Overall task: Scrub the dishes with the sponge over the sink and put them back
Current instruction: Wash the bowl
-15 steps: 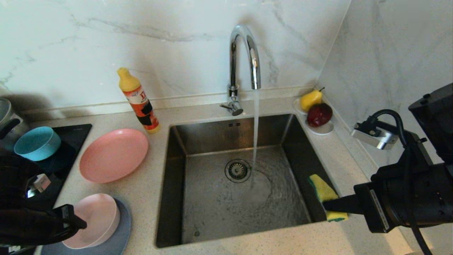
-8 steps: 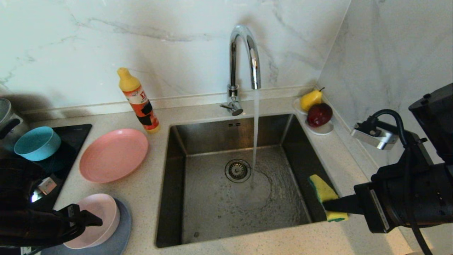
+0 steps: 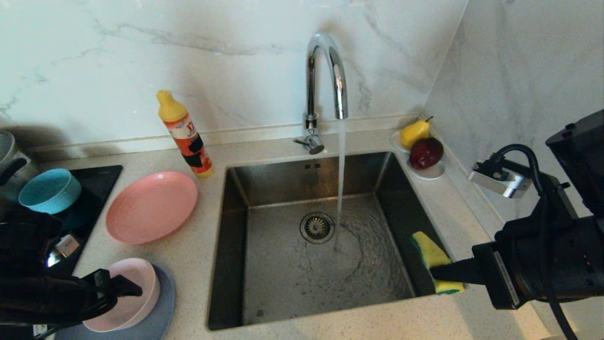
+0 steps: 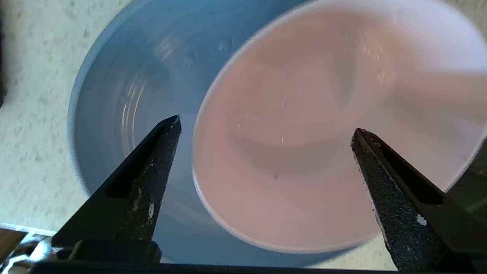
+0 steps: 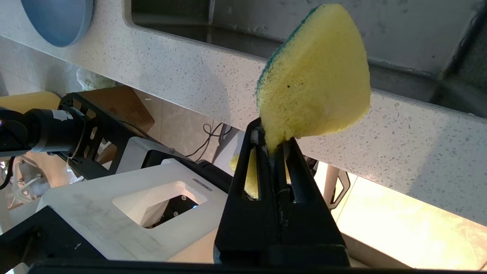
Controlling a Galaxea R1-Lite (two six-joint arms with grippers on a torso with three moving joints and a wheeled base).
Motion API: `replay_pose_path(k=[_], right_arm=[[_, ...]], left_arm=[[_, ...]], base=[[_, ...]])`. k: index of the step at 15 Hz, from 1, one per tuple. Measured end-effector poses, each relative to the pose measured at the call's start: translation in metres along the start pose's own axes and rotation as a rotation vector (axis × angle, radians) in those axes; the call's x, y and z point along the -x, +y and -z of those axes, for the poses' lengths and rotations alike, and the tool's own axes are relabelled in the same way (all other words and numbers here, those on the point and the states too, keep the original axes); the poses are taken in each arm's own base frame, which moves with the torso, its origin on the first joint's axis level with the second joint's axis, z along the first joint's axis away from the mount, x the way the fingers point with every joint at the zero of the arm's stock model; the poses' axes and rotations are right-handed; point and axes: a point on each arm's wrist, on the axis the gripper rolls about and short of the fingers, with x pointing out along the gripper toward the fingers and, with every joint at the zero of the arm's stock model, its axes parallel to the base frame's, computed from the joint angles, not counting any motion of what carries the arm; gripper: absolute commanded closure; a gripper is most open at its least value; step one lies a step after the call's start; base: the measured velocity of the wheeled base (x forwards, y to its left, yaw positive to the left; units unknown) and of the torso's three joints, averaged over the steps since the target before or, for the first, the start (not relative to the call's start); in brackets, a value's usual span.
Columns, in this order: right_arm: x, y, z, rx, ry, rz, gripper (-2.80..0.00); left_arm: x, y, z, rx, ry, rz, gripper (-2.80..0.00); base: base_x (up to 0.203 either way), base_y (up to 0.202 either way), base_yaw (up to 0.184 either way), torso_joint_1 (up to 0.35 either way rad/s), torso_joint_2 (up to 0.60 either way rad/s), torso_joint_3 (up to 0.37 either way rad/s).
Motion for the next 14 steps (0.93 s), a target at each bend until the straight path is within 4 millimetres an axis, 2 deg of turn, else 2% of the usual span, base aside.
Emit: replay_pose_path(k=[1, 2, 14], right_arm=[[0.0, 0.0, 0.0, 0.0, 0.0, 0.0, 0.0], [0.0, 0.0001, -0.0002, 0.0, 0.0, 0.0, 0.0], [-0.0029, -0.0007, 0.0004, -0.003, 0.01, 0.004, 0.0]], left_arm=[[-0.0022, 0.0002, -0.0004, 0.002, 0.0, -0.002, -1.71], [-0.0043, 0.0004, -0.0007, 0.004, 0.004, -0.003, 0.0], [-0.0087, 0.0004, -0.0038, 0.008, 0.01, -0.012, 0.0]], base=[[0.0, 0.0, 0.0, 0.0, 0.0, 0.0], [0.0, 0.0, 0.0, 0.0, 0.0, 0.0], [0.0, 0.0, 0.0, 0.0, 0.0, 0.0]])
